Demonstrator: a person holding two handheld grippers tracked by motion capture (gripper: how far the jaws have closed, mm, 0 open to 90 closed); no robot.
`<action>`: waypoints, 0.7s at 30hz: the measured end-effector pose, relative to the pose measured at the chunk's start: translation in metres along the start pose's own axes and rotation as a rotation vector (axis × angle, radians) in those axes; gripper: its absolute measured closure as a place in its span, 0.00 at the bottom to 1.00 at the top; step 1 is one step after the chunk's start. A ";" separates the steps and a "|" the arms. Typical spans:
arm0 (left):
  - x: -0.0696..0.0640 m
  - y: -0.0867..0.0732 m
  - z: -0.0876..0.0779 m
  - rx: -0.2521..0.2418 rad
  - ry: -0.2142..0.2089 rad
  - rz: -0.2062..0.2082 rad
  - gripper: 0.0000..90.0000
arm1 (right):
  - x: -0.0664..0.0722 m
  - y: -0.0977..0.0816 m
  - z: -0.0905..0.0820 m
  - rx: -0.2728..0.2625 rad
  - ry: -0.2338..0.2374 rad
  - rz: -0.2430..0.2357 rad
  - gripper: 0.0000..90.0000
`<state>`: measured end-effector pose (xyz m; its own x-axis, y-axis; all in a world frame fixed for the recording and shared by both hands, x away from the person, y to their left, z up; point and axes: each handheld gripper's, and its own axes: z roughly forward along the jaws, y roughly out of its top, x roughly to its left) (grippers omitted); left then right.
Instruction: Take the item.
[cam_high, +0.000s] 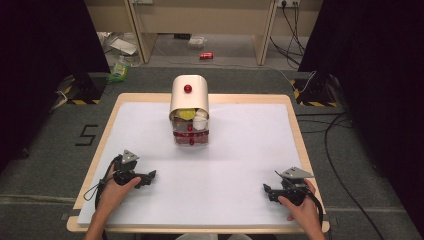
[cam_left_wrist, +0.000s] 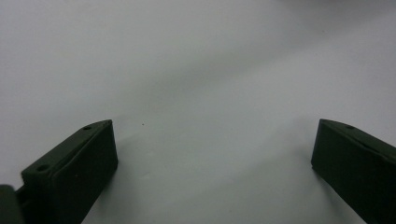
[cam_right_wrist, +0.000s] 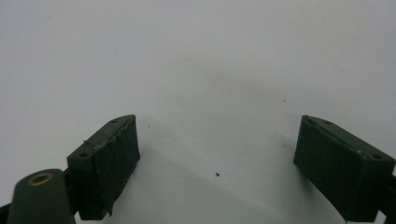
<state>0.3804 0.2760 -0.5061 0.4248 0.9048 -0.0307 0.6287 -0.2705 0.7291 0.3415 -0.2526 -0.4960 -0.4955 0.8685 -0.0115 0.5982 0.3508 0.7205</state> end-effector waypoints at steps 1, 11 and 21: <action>-0.001 0.000 0.000 -0.001 0.003 0.001 0.00 | 0.000 0.000 0.000 -0.001 0.000 0.000 0.16; -0.002 0.000 -0.003 -0.015 -0.008 0.017 0.04 | 0.000 0.000 0.000 0.000 0.000 0.001 0.16; -0.014 0.011 -0.017 -0.071 -0.030 0.064 0.17 | 0.000 0.000 0.000 0.000 0.001 0.003 0.16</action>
<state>0.3701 0.2662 -0.4857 0.4824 0.8759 -0.0025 0.5523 -0.3020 0.7770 0.3416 -0.2526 -0.4961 -0.4949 0.8689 -0.0086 0.5996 0.3487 0.7203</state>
